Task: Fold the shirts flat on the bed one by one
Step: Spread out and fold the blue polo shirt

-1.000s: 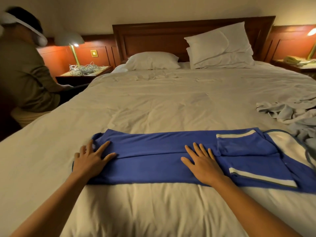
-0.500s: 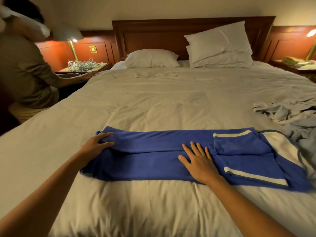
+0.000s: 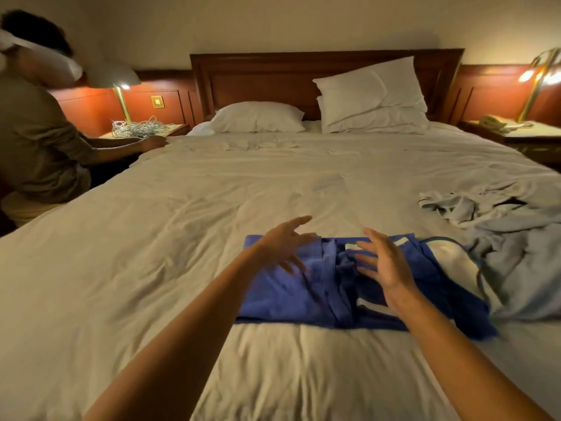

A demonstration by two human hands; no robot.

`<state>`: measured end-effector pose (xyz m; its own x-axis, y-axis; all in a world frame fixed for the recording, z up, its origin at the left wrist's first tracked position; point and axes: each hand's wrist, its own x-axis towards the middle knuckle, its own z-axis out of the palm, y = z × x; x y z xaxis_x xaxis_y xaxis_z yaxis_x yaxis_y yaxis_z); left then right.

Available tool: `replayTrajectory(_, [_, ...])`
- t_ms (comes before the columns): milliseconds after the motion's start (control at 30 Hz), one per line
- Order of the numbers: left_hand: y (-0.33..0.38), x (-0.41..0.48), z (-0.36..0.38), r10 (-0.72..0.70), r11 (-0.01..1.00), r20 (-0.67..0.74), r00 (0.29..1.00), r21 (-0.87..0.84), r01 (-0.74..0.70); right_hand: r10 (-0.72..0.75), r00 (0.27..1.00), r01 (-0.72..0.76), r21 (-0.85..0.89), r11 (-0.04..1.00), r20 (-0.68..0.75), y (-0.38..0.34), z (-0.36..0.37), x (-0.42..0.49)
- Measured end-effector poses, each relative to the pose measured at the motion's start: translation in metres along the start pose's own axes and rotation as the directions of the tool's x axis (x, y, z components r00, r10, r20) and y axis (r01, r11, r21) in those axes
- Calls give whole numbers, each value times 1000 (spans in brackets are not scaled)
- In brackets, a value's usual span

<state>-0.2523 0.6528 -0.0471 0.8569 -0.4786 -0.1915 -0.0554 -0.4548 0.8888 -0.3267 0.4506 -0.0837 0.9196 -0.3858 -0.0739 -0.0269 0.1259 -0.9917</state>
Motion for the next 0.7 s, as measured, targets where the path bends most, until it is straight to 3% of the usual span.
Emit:
replayTrajectory(67, [-28,2,1,125,946,-262,957,323,-35,43,998,-36,-168,985,38,9,-8,-3])
replayTrajectory(133, [-69,-5,2,181,775,-248,952,631,17,-13,995,54,-445,894,95,27,-8,-9])
replayTrajectory(200, [-107,-13,9,98,650,-209,973,754,96,-104,977,201,-641,740,187,43,-2,-17])
replayTrajectory(267, [-128,-16,17,68,650,-242,968,747,141,-163,965,261,-787,559,204,54,8,-27])
replayTrajectory(333, [-134,-14,20,78,675,-281,957,721,157,-266,955,236,-873,428,128,61,17,-36])
replayTrajectory(400, [-134,-14,20,67,682,-292,954,711,170,-328,943,195,-879,436,46,62,24,-40])
replayTrajectory(467, [-135,-15,20,60,688,-292,955,705,172,-266,964,139,-861,490,5,61,29,-41])
replayTrajectory(633, [-136,-13,21,49,714,-312,949,675,185,-183,983,90,-924,373,22,57,42,-37])
replayTrajectory(700, [-137,-11,20,51,752,-328,943,634,180,-155,988,90,-887,453,21,56,53,-38])
